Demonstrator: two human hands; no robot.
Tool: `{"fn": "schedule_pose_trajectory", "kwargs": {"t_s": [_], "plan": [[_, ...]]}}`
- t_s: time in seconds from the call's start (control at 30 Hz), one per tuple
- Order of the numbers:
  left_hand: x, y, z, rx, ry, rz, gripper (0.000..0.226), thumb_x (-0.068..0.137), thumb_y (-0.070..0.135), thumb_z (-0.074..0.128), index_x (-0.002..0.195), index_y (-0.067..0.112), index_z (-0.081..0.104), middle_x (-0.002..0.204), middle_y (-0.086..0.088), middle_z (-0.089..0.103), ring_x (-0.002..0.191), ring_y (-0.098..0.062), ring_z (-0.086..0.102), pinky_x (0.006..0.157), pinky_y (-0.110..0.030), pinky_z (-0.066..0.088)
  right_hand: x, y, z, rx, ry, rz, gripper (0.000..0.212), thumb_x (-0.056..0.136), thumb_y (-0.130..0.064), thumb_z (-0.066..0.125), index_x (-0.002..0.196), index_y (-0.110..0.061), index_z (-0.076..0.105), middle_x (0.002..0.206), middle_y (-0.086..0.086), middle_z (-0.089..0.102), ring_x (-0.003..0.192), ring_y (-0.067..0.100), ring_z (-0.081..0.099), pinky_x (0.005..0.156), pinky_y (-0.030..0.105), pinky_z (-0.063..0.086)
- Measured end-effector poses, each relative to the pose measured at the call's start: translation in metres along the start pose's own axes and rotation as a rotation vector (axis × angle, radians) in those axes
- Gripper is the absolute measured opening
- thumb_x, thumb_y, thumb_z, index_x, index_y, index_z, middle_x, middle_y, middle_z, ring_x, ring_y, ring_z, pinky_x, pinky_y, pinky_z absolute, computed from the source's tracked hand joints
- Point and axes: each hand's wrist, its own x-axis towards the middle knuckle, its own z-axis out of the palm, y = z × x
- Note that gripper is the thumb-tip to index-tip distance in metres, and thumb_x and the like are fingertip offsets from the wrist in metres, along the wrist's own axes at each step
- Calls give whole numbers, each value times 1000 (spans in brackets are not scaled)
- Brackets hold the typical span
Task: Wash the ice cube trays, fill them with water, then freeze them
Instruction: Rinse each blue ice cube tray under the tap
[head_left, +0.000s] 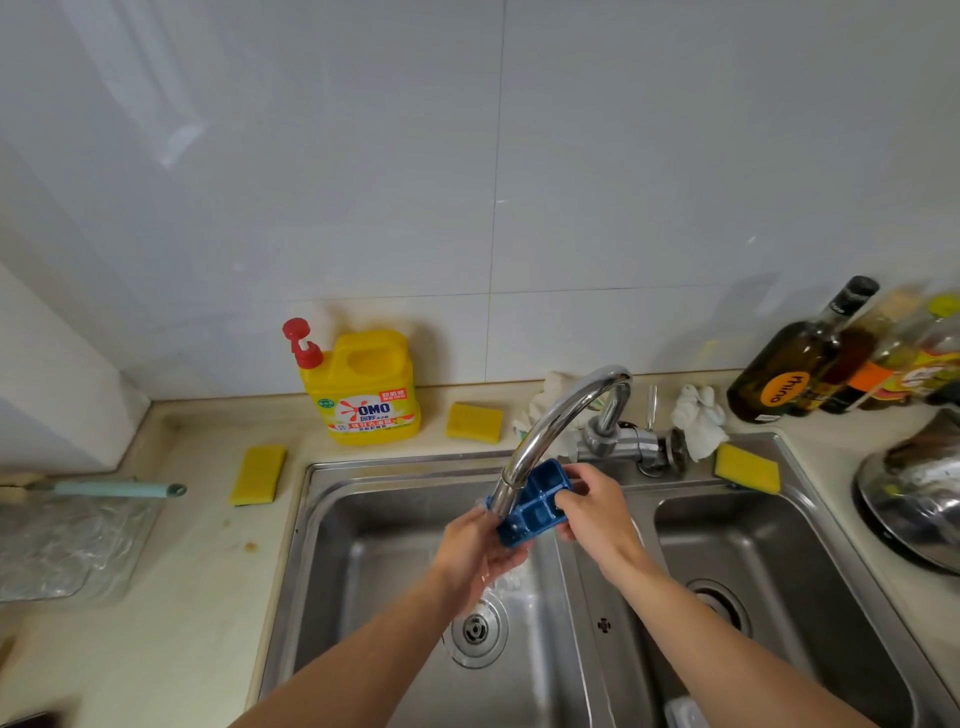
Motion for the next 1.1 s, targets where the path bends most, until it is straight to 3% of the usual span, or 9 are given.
{"fn": "schedule_pose_trajectory", "kwargs": {"t_s": [0.23,0.4,0.53,0.7,0.87,1.1], "plan": [[-12,-3,1,80,-57,8,30,107,28,45,128,12,58,114,-10,75,105,-29,73,89,-40,58,-2,-4,-4,-9,38,-4,25,89,-6,59,100,-27,66,92,5,71,66,14,65,53,22,50],[-14,-6,-6,90,-5,-7,38,104,42,48,124,14,65,111,-10,76,105,-26,73,90,-40,58,-6,0,0,3,24,47,22,88,-3,59,100,-20,66,83,10,72,55,11,61,52,27,49],[-19,-8,-18,76,68,19,37,105,44,45,124,19,66,111,-6,77,109,-22,71,86,-38,57,-7,12,13,78,-13,152,20,91,1,59,106,-11,61,90,18,72,55,15,63,56,29,55],[-26,0,-37,33,200,82,34,100,36,59,118,7,61,113,-18,72,103,-30,72,74,-37,61,-5,28,37,200,-105,279,17,97,4,56,109,-7,58,96,22,72,68,27,69,66,38,61],[-31,18,-48,224,313,245,28,95,33,69,107,8,64,101,-10,70,89,-18,70,69,-31,61,-4,31,57,292,-227,410,17,98,5,53,111,-4,61,103,27,71,81,35,71,68,39,61],[-36,42,-51,399,278,383,14,96,21,68,108,13,65,100,-6,74,94,-19,71,76,-33,62,5,21,59,531,-270,440,28,96,5,48,123,4,55,120,32,60,90,39,71,67,40,62]]}}
